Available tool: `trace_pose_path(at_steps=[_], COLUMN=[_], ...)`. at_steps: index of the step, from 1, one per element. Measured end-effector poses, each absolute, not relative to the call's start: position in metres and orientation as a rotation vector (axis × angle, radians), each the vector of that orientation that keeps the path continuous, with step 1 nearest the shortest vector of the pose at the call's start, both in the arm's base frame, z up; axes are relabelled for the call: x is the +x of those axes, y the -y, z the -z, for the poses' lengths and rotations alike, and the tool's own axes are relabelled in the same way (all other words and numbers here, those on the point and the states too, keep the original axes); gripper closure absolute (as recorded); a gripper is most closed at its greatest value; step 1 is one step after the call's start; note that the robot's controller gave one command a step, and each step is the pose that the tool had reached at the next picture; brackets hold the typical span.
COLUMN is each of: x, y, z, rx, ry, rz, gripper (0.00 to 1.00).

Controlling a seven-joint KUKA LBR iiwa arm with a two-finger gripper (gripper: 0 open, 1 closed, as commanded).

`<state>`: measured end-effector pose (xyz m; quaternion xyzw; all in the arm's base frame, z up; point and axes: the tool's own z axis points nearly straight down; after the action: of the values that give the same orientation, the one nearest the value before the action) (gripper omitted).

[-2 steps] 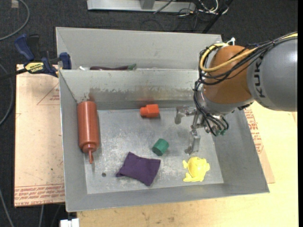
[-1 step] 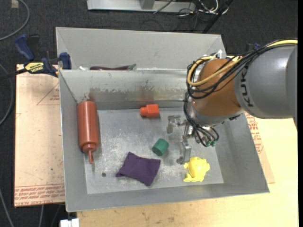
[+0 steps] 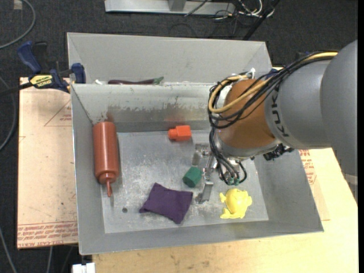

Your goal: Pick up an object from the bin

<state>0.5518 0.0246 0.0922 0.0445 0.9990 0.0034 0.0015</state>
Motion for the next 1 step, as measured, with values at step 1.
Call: trace_pose_path(at_steps=[1], x=[0.5629], y=[-0.0567], z=[-0.0776], rx=[-0.193], ry=[-3.13], rz=[0.001], gripper=[1.0])
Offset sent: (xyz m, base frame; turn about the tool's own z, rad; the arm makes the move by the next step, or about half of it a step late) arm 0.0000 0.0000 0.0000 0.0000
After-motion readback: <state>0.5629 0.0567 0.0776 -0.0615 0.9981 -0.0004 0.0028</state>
